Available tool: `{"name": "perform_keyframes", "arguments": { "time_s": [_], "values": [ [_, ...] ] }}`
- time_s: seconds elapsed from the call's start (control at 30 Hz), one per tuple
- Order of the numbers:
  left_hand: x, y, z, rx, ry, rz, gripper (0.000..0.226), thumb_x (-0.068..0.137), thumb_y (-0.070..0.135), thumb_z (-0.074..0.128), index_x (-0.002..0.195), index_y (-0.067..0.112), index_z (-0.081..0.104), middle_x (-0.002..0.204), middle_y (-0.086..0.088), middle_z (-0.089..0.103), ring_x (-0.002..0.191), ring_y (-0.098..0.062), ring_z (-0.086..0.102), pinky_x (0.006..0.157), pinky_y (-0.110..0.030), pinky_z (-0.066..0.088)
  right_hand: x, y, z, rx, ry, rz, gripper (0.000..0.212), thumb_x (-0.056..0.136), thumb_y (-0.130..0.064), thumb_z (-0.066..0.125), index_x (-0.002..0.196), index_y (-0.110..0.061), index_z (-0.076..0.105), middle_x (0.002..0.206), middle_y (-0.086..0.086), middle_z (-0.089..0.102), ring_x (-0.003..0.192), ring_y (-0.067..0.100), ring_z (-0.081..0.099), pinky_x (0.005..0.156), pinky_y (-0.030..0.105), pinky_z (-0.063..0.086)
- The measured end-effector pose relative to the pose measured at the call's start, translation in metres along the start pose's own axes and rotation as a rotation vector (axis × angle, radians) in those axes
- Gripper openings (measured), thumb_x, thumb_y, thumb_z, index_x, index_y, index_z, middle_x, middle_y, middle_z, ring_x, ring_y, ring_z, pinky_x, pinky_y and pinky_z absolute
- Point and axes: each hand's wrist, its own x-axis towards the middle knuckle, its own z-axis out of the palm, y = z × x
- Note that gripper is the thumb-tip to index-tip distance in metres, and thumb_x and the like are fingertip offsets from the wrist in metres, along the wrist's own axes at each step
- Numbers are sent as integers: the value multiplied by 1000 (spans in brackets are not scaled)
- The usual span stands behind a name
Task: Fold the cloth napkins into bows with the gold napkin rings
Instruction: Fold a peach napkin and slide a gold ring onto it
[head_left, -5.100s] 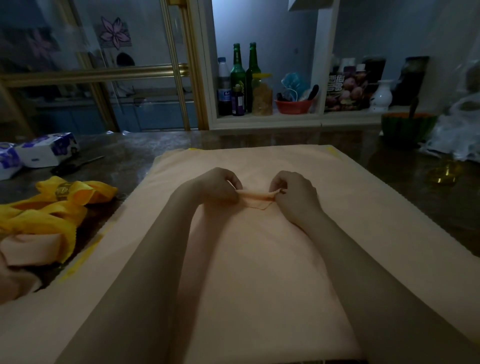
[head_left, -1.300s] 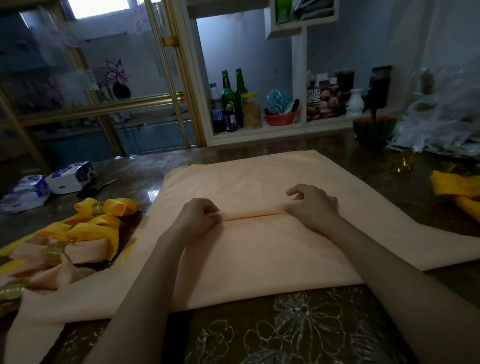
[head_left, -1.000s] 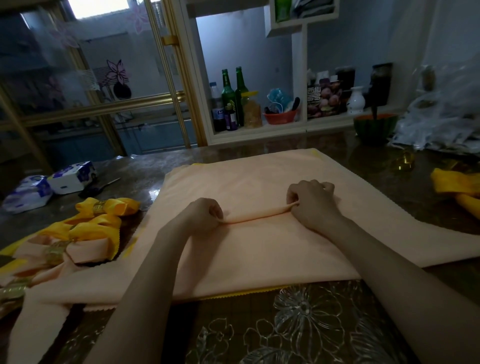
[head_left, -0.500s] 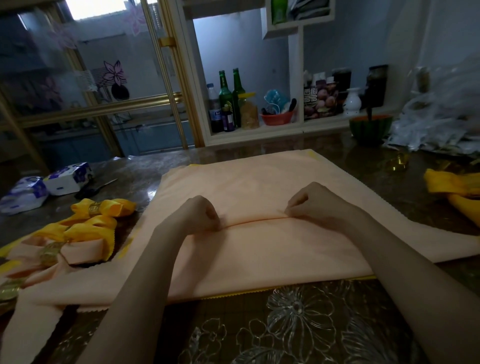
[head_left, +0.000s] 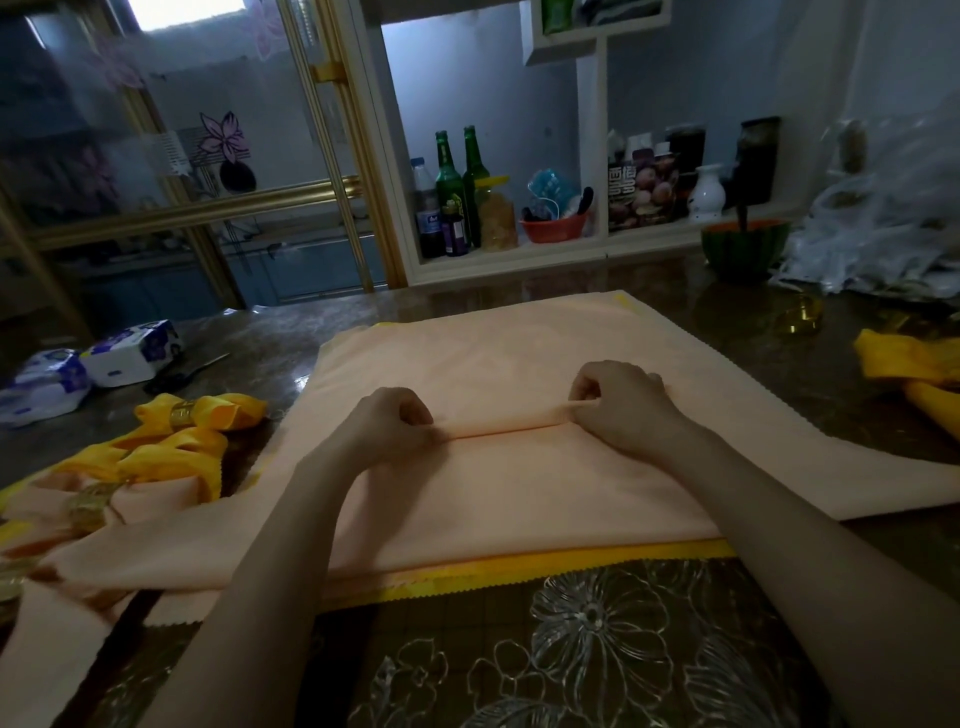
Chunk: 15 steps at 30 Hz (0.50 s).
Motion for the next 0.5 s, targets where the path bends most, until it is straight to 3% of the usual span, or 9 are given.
{"name": "perform_keyframes", "arguments": {
  "time_s": [0.13,0.3,0.43,0.5],
  "values": [
    [1,9,0,26,-38,-58,42,88,50,54,91,9,66,84,-3,60,83,-17,54,72,-30,42,-1,-8,-2,-122,-51,-39,10,84,-16,57,85,-25,53,93,-4,52,90,16,48,96,38,31],
    [1,20,12,226,-33,-105,34,93,44,50,85,12,60,94,-7,61,91,-22,55,81,-31,44,-3,-13,-1,-401,-126,-61,11,91,-15,45,91,-21,54,99,2,49,90,20,46,100,43,32],
    [-5,40,28,248,-35,-10,38,99,35,39,128,14,48,131,-12,48,119,-29,47,101,-41,38,-6,-24,2,-515,-101,-97,16,91,-15,42,99,-14,56,93,5,48,83,19,43,93,38,34],
    [-10,50,40,278,-90,44,40,101,34,28,136,18,42,141,-11,40,130,-28,37,107,-42,31,-10,-32,5,-528,-64,-189,17,91,-14,43,104,-14,54,103,6,52,91,21,48,91,36,35]
  ]
}}
